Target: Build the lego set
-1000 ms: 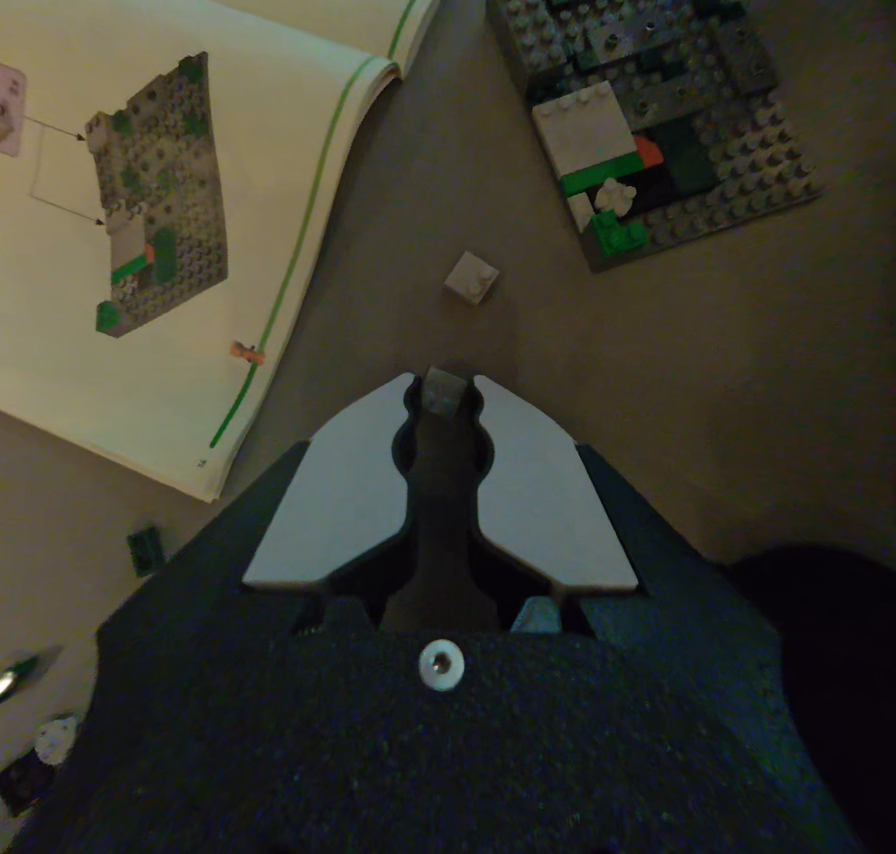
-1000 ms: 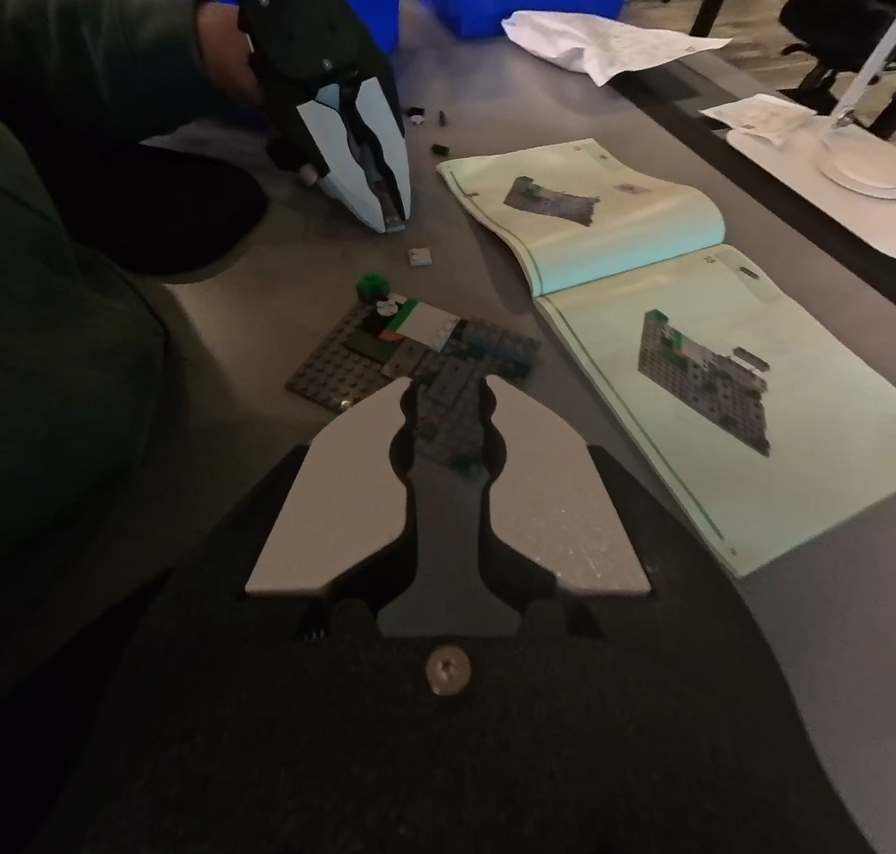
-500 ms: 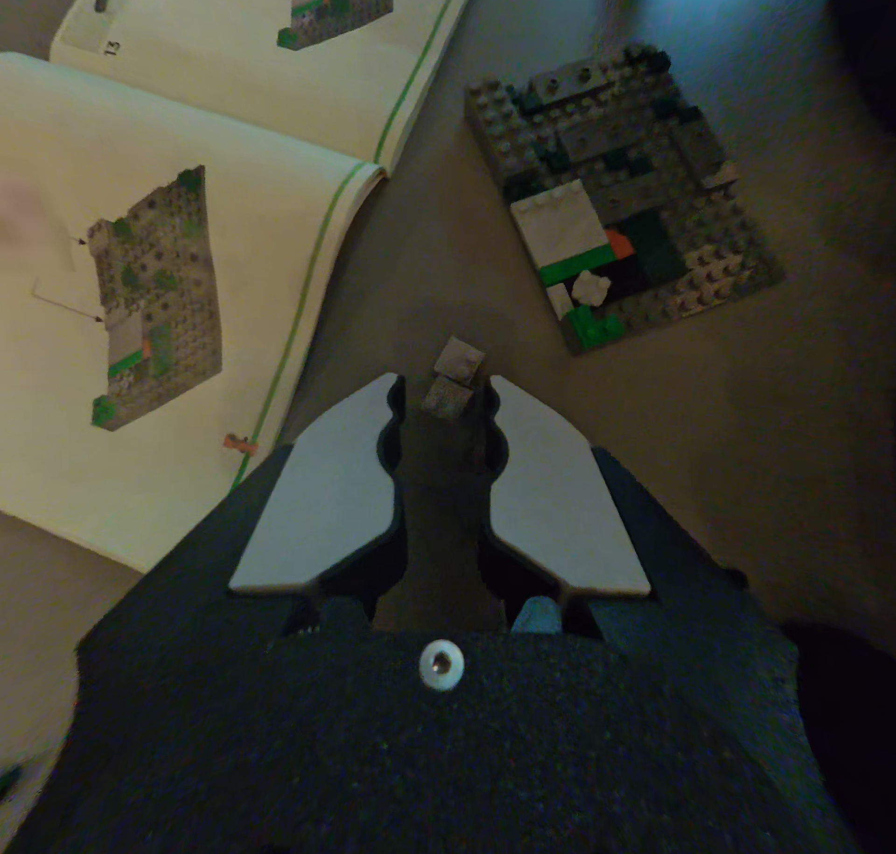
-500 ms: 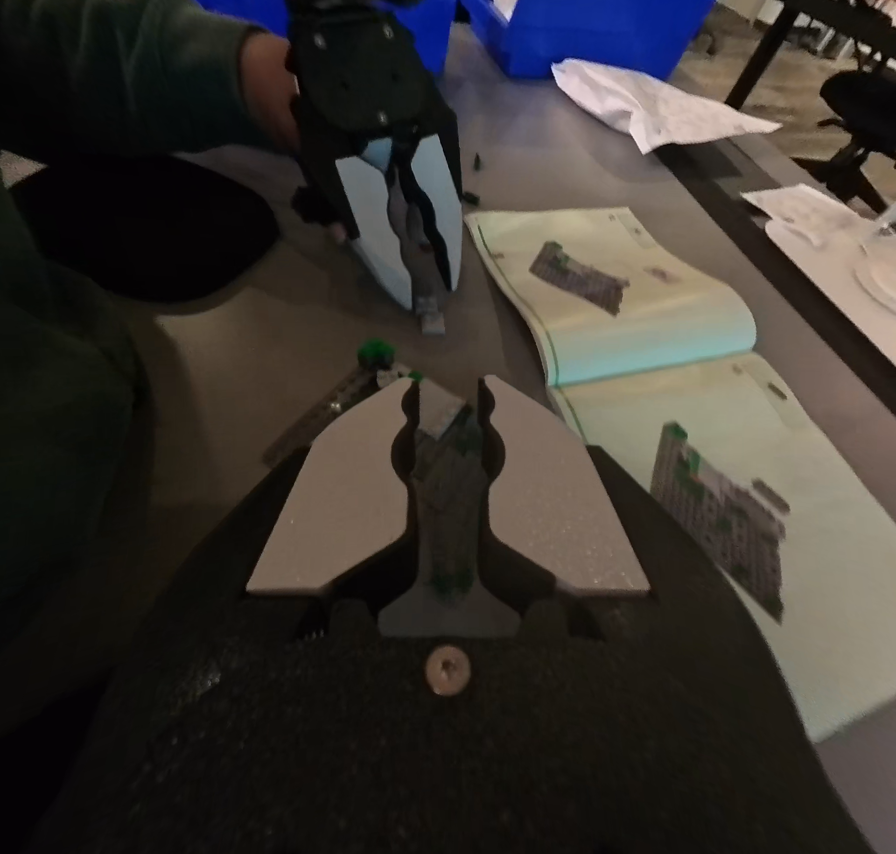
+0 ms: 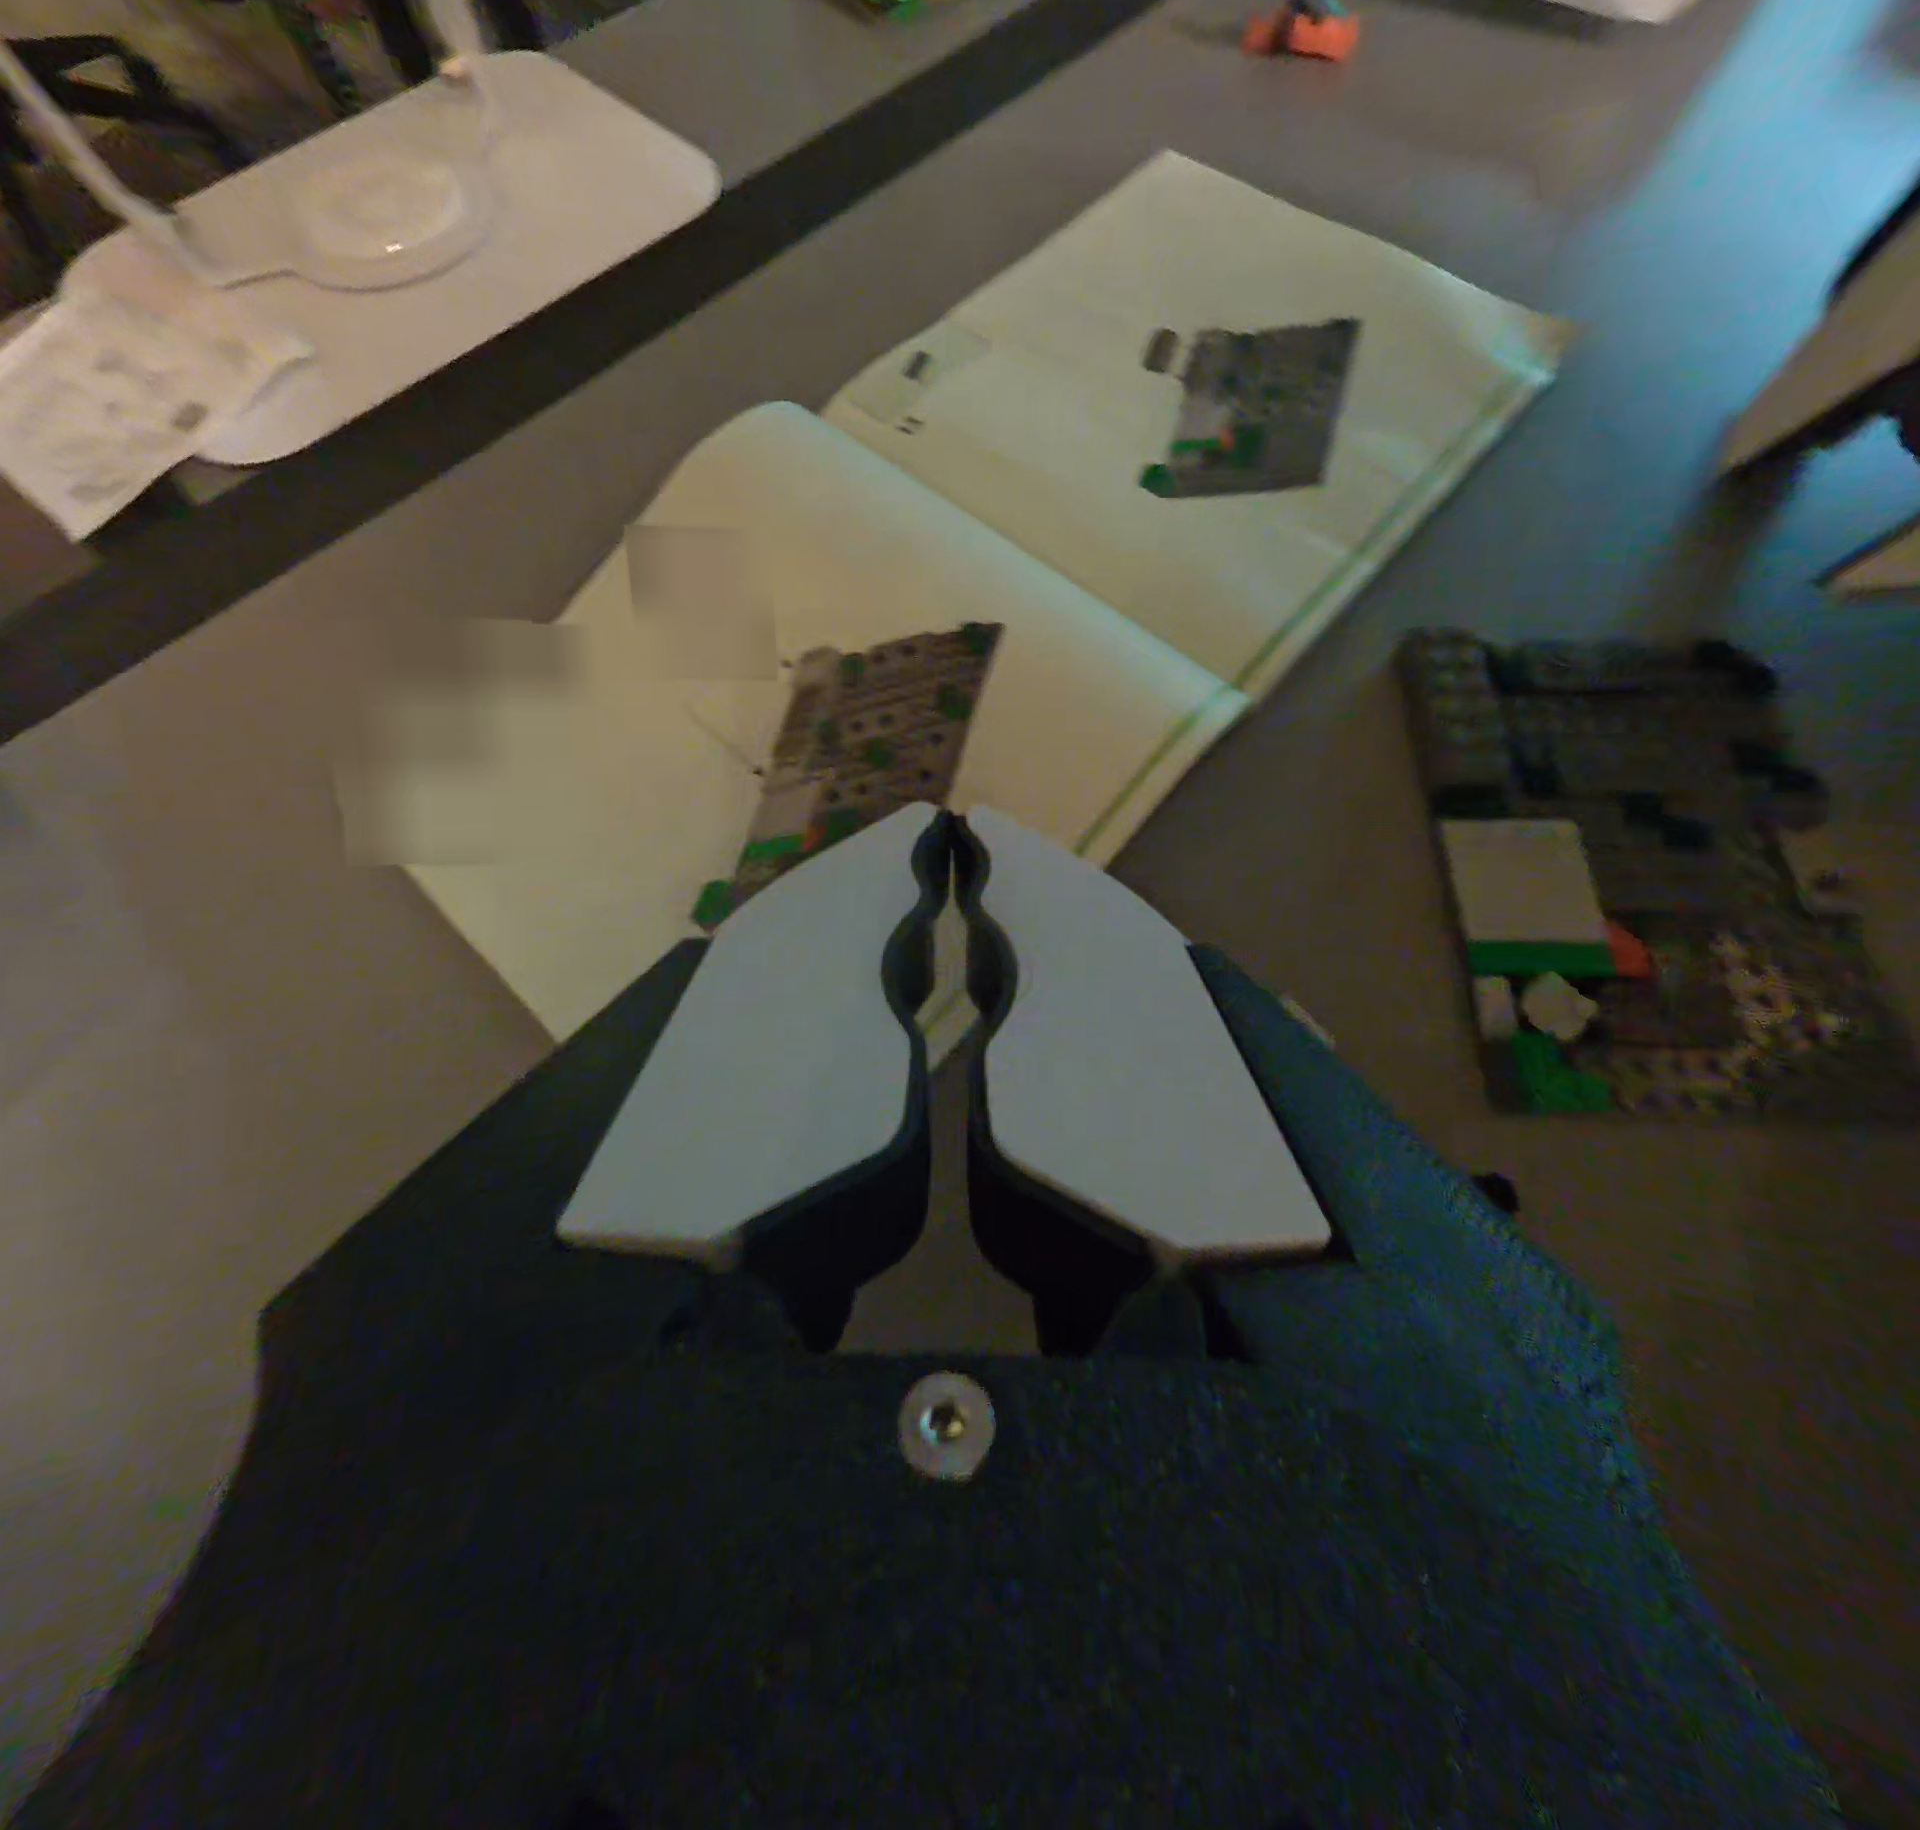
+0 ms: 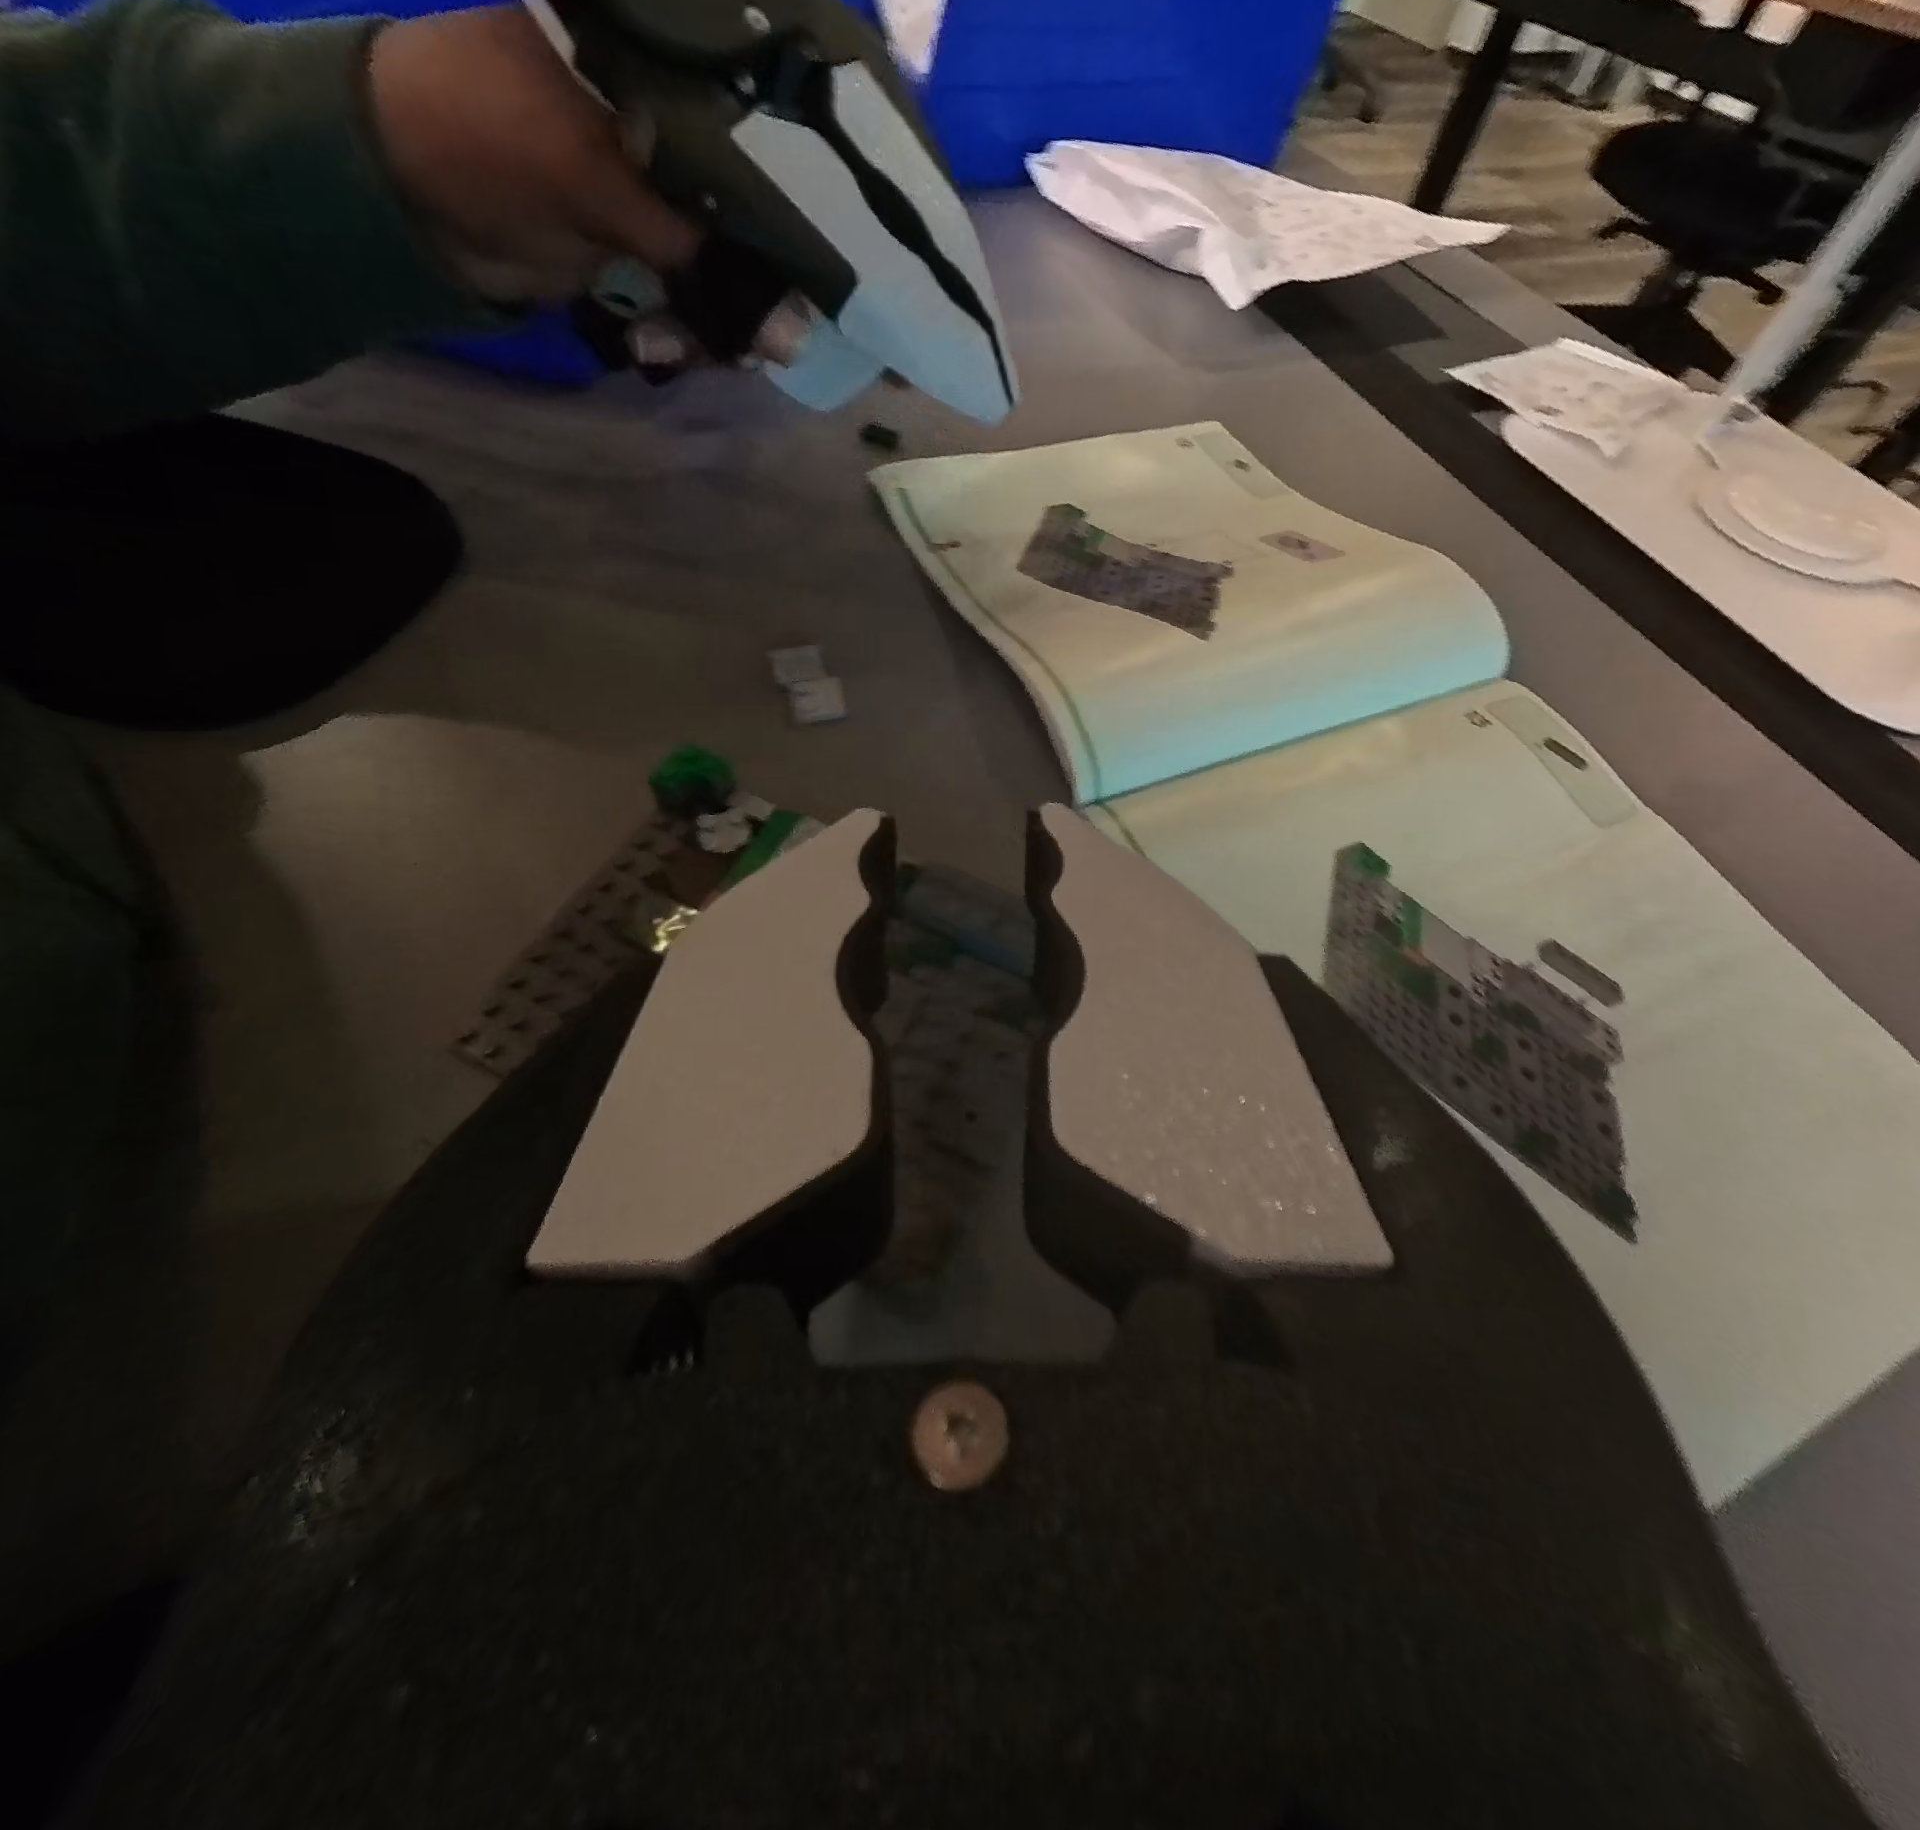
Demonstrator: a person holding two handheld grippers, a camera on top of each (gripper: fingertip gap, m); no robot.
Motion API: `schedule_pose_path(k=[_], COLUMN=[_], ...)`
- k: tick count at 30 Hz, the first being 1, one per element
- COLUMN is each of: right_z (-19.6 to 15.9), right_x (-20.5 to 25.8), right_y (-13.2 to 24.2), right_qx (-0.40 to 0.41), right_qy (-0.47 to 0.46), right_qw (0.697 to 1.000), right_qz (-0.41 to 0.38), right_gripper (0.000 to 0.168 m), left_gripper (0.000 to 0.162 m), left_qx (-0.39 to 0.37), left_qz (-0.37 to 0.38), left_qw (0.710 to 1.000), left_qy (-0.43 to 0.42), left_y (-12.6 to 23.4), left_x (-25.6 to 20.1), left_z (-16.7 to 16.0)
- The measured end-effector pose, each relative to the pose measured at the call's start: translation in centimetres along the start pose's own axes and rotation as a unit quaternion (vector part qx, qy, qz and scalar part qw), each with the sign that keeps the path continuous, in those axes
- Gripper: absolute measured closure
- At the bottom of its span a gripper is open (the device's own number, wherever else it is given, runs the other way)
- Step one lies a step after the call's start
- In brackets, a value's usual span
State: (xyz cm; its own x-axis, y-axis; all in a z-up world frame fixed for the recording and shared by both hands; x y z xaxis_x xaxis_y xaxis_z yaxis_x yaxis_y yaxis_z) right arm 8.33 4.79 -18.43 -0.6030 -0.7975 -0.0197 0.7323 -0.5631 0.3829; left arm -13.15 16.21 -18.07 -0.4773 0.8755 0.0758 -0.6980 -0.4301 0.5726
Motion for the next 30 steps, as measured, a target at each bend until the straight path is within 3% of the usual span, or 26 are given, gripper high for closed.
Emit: schedule_pose_path(k=[1,12,30], right_z=[-0.1,-1.4,-2.2], right_x=[-0.2,-2.4,-3.4], right_y=[0.0,0.7,1.2], right_qx=[-0.001,0.001,-0.002], right_qy=[-0.004,-0.033,-0.051], right_qw=[1.000,0.997,0.995], right_qz=[-0.009,-0.071,-0.081], right_gripper=[0.145,0.146,0.147], left_gripper=[0.162,0.162,0.162], left_qx=[0.003,0.043,0.072], left_qz=[0.012,0.053,0.089], left_qw=[1.000,0.986,0.983], left_qy=[0.011,0.151,0.145], left_y=[-0.1,-2.3,-3.1], left_x=[0.5,2.2,1.9], left_z=[0.0,-1.9,-3.1])
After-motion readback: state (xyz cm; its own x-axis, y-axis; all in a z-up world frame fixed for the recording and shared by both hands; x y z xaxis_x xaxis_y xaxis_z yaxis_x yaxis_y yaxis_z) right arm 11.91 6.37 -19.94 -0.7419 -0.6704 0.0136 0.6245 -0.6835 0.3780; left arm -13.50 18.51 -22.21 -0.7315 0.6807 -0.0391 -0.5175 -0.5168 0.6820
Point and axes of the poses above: each gripper's, where its closed fingertips meet, y back along the fingers, z out of its top, x = y × z across the jaws, the point moved 7 cm from there along y, back along the fingers, and after that the axes turned 3 degrees about -y, right-handed, at the moved point
